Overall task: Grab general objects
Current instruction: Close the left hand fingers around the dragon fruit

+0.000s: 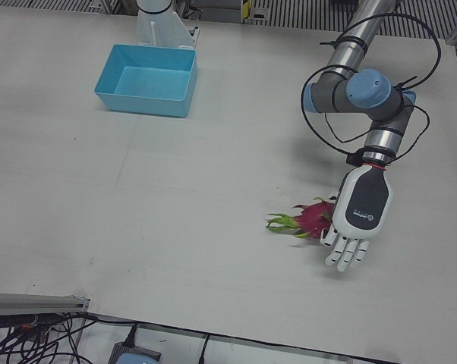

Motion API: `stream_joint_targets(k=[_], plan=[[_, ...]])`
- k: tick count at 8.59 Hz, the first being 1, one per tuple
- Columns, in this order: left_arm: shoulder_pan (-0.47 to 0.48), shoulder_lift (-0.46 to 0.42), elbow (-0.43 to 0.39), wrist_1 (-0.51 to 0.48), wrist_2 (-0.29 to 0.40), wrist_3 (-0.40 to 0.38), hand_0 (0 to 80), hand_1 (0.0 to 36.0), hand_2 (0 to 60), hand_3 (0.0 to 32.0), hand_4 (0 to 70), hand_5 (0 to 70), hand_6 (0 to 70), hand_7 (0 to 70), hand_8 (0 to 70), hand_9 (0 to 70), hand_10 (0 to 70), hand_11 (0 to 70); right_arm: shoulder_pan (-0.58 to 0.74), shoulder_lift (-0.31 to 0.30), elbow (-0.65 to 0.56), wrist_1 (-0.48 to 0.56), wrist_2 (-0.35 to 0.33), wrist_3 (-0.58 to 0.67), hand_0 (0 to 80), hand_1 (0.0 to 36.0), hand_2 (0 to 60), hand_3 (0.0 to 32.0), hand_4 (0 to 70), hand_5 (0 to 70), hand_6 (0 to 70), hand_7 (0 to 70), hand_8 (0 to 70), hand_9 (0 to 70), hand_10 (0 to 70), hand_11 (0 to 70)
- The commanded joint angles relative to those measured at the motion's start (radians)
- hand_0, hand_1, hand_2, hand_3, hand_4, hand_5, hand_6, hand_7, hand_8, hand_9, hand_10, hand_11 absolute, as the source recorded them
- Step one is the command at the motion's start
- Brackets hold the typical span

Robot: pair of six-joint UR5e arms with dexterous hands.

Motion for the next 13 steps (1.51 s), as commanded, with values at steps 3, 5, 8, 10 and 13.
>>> stream_joint_targets(k=[3,5,8,10,13], plan=[[0.082,-0.011,0.003,-0.007,-0.012,0.000,52.6,28.9,60.0,7.0,3.0,70.0,10.4,23.7,13.4,11.1,9.9,16.9,0.000,-0.001,0.000,0.000,0.000,0.000,0.0,0.0,0.0,0.0,0.0,0.0,0.0,0.0,0.0,0.0,0.0,0.0],[0.127,-0.021,0.000,0.010,-0.035,-0.003,52.4,29.0,60.0,7.0,3.1,70.0,10.5,24.1,13.5,11.3,10.1,17.1,0.000,-0.001,0.000,0.000,0.000,0.000,0.0,0.0,0.0,0.0,0.0,0.0,0.0,0.0,0.0,0.0,0.0,0.0],[0.127,-0.019,0.001,0.010,-0.037,-0.003,52.4,29.1,60.0,7.6,2.9,70.0,10.4,23.8,13.7,11.5,10.0,17.0,0.000,0.001,0.001,0.000,0.000,0.000,0.0,0.0,0.0,0.0,0.0,0.0,0.0,0.0,0.0,0.0,0.0,0.0],[0.126,-0.016,0.000,0.013,-0.037,-0.003,52.3,28.8,60.0,7.6,2.8,70.0,10.6,24.4,14.2,12.2,10.3,17.4,0.000,0.001,0.001,0.000,0.000,0.000,0.0,0.0,0.0,0.0,0.0,0.0,0.0,0.0,0.0,0.0,0.0,0.0],[0.121,-0.010,-0.008,0.047,-0.075,-0.005,52.4,31.3,60.0,8.6,1.1,70.0,10.9,30.3,16.4,14.7,13.5,22.1,0.000,0.001,0.001,0.000,0.000,-0.001,0.0,0.0,0.0,0.0,0.0,0.0,0.0,0.0,0.0,0.0,0.0,0.0]])
